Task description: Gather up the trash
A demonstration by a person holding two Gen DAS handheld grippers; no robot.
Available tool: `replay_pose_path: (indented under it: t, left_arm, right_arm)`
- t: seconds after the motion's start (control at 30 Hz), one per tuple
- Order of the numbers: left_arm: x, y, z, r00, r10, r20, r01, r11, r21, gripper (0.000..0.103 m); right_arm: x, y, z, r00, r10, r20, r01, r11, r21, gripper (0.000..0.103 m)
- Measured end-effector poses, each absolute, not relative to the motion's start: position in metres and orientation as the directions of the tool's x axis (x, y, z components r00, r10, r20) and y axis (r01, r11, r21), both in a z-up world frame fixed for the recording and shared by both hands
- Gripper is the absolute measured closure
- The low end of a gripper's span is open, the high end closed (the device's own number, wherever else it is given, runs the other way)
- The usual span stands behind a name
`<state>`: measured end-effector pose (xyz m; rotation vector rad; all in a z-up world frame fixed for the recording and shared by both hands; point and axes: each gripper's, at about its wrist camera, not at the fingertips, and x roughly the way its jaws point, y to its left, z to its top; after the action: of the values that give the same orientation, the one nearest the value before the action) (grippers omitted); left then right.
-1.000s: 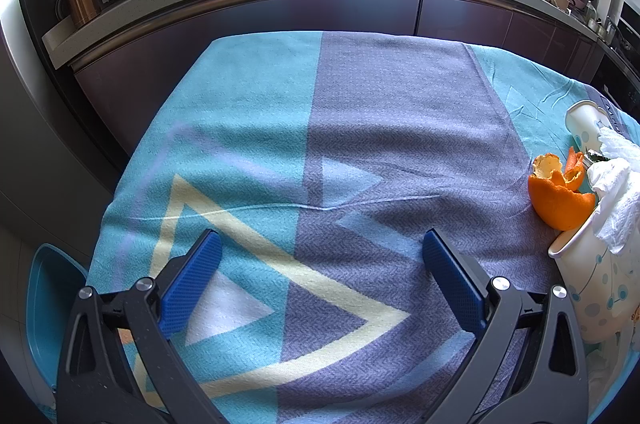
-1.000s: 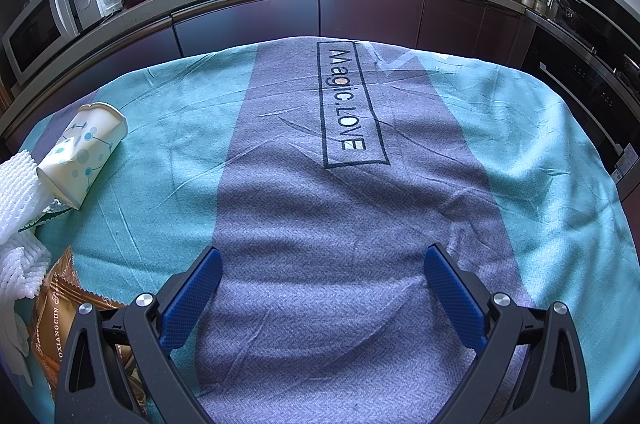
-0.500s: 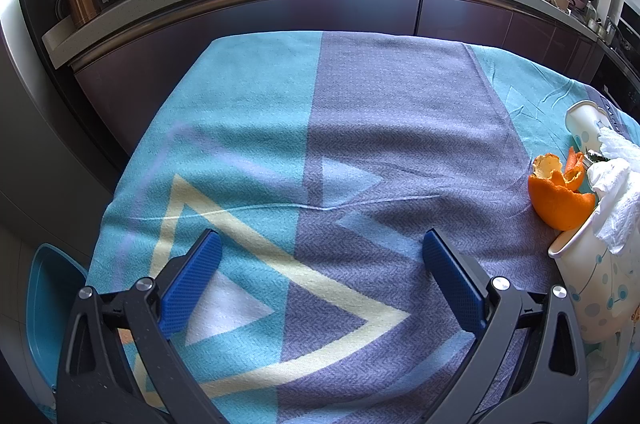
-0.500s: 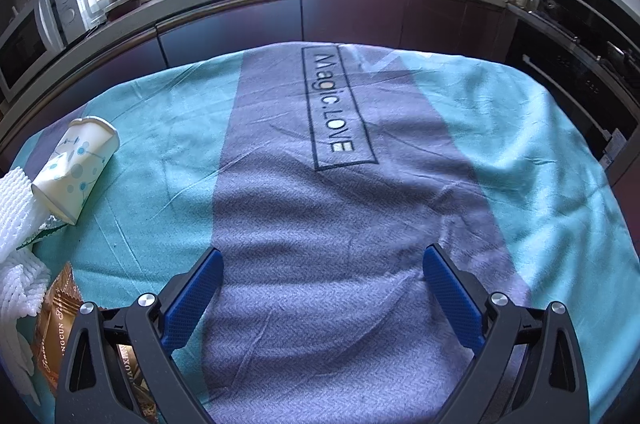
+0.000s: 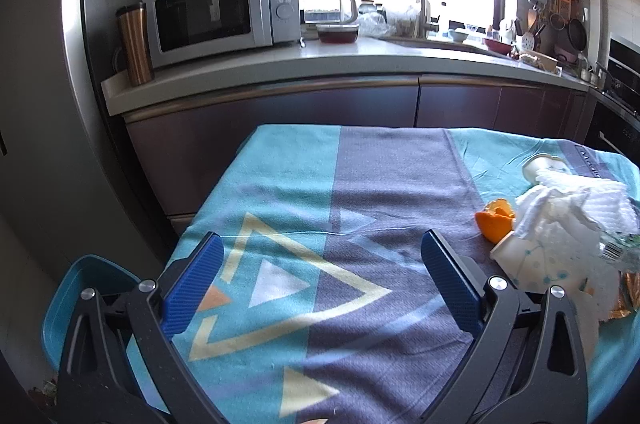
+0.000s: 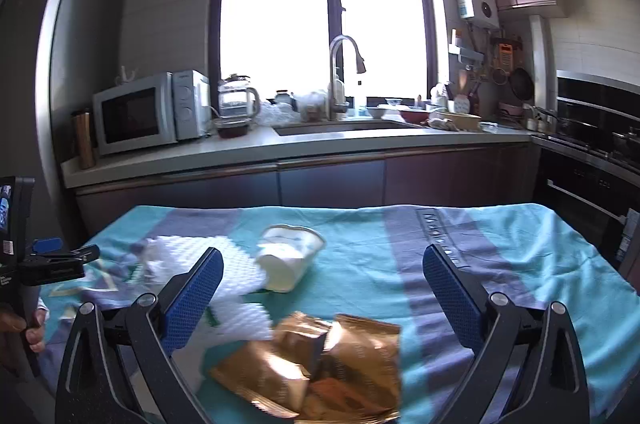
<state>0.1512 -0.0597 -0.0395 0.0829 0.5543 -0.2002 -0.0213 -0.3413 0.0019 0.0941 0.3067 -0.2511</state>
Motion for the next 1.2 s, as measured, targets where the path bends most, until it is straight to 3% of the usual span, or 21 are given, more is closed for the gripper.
replay_pose_path:
  t: [0.53,1.2]
  left_arm:
    - [0.043,-0.035,-0.007,0.940,-0.132,-0.314,0.155,0.987,0.048,0.006]
    - [0.011,-0.014,0.001,0.962,-0.152,-0.226,0.157,0.988,0.004,0.006]
  right_arm:
    - [-0.036,-0.256,0.004,0.960,-0.131,-0.248,0.142,0.990,0.026,0.006]
    - [-0.047,-0.234,0.003,0.967,-0.112,-0.231,0.119,0.993,0.016,0.006]
